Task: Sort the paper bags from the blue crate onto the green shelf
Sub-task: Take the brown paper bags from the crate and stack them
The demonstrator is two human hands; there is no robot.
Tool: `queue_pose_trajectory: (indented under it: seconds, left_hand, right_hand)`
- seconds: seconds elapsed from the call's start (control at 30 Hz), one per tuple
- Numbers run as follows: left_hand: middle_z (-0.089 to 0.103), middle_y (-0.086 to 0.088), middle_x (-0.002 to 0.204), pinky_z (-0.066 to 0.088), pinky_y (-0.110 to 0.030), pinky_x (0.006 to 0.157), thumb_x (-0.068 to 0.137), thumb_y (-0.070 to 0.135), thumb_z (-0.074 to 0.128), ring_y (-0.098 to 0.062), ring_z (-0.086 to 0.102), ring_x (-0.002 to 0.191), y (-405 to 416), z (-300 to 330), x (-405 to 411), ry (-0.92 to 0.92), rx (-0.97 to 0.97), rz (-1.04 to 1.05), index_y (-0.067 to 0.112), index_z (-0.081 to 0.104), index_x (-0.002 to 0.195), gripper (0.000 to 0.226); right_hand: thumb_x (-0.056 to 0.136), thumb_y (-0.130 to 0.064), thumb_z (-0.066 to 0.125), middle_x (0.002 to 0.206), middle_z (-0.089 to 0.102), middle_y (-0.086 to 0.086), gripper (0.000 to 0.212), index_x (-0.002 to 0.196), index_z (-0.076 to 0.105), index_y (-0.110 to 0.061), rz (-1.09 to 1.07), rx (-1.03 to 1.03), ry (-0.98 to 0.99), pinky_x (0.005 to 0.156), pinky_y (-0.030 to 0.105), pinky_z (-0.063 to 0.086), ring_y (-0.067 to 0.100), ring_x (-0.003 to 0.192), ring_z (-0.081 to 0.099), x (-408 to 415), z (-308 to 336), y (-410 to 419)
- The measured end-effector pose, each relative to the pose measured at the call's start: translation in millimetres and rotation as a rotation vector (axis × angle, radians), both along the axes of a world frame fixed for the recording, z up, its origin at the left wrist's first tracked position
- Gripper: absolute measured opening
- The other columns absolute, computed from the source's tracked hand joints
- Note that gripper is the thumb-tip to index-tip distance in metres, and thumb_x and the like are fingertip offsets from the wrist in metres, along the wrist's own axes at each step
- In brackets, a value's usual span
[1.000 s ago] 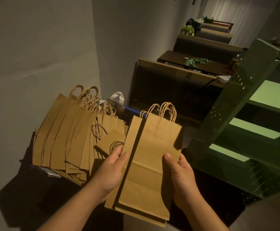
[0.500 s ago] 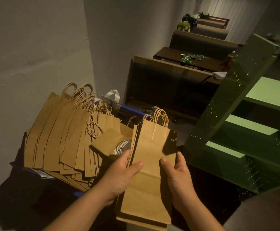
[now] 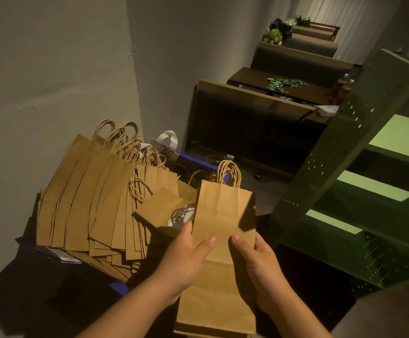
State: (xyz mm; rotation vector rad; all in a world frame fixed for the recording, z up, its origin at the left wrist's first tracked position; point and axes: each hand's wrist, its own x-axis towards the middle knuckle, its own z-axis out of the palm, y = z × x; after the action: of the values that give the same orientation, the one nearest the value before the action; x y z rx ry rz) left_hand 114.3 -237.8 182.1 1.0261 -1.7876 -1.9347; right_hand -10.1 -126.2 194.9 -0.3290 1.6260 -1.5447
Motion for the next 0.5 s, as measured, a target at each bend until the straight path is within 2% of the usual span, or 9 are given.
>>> queue_pose_trajectory:
  seconds: [0.1, 0.2, 0.27, 0.33, 0.37, 0.43, 0.5]
  left_hand:
    - [0.053, 0.015, 0.149, 0.042, -0.051, 0.117, 0.09, 0.061, 0.064, -0.013, 0.048, 0.14, -2.4, -4.7, -2.7, -0.005, 0.014, -0.002, 0.039, 0.033, 0.155, 0.075]
    - [0.055, 0.013, 0.148, 0.043, -0.051, 0.115, 0.074, 0.079, 0.062, -0.016, 0.051, 0.139, -9.3, -5.7, -3.8, -0.025, 0.084, -0.016, 0.04, 0.034, 0.155, 0.094]
    - [0.061, 0.012, 0.139, 0.044, -0.051, 0.113, 0.081, 0.079, 0.06, -0.017, 0.055, 0.133, -16.2, -5.3, -5.3, -0.058, 0.142, 0.042, 0.034, 0.047, 0.148, 0.082]
    - [0.067, 0.01, 0.127, 0.047, -0.049, 0.11, 0.097, 0.061, 0.056, -0.018, 0.061, 0.123, -25.7, -7.3, -6.2, -0.067, 0.173, 0.147, 0.035, 0.06, 0.132, 0.044]
    - [0.07, 0.005, 0.121, 0.051, -0.048, 0.105, 0.1, 0.053, 0.056, -0.02, 0.065, 0.116, -33.1, -10.8, -6.2, -0.071, 0.196, 0.209, 0.034, 0.065, 0.125, 0.033]
    - [0.073, -0.007, 0.113, 0.058, -0.039, 0.081, 0.102, 0.038, 0.058, -0.024, 0.069, 0.099, -48.8, -16.1, -3.8, -0.038, 0.278, 0.348, 0.026, 0.068, 0.116, 0.021]
    - [0.072, -0.012, 0.107, 0.049, -0.03, 0.061, 0.103, 0.028, 0.057, -0.023, 0.063, 0.082, -63.3, -26.3, 0.4, -0.087, 0.307, 0.5, 0.02, 0.065, 0.113, 0.016]
  right_hand:
    - [0.094, -0.026, 0.068, 0.107, 0.078, 0.0, 0.031, 0.124, 0.064, -0.019, -0.016, -0.003, 0.01, 0.082, 0.036, 0.053, 0.018, 0.095, 0.076, -1.3, 0.2, 0.4]
    - [0.095, -0.022, 0.067, 0.105, 0.078, 0.001, 0.027, 0.122, 0.065, -0.017, -0.047, -0.017, 0.003, 0.077, 0.033, 0.052, 0.018, 0.092, 0.076, -2.5, 0.1, 0.6]
    - [0.095, -0.022, 0.067, 0.102, 0.079, 0.001, 0.025, 0.12, 0.065, -0.019, -0.065, -0.019, -0.01, 0.074, 0.033, 0.052, 0.018, 0.088, 0.077, -3.6, -0.6, 1.2]
    - [0.096, -0.021, 0.066, 0.098, 0.079, -0.001, 0.024, 0.12, 0.064, -0.02, -0.078, -0.021, -0.019, 0.071, 0.031, 0.052, 0.015, 0.084, 0.077, -5.1, -1.3, 1.7]
    - [0.096, -0.021, 0.066, 0.095, 0.079, -0.003, 0.023, 0.119, 0.064, -0.021, -0.084, -0.018, -0.014, 0.069, 0.029, 0.051, 0.013, 0.081, 0.076, -6.0, -2.3, 2.5]
    - [0.096, -0.021, 0.066, 0.091, 0.079, -0.004, 0.023, 0.118, 0.064, -0.022, -0.101, -0.012, -0.018, 0.068, 0.029, 0.05, 0.012, 0.078, 0.076, -6.8, -2.4, 3.5]
    - [0.095, -0.022, 0.067, 0.092, 0.079, -0.003, 0.025, 0.12, 0.064, -0.021, -0.115, -0.003, -0.019, 0.068, 0.03, 0.049, 0.014, 0.077, 0.076, -8.3, -3.1, 4.5]
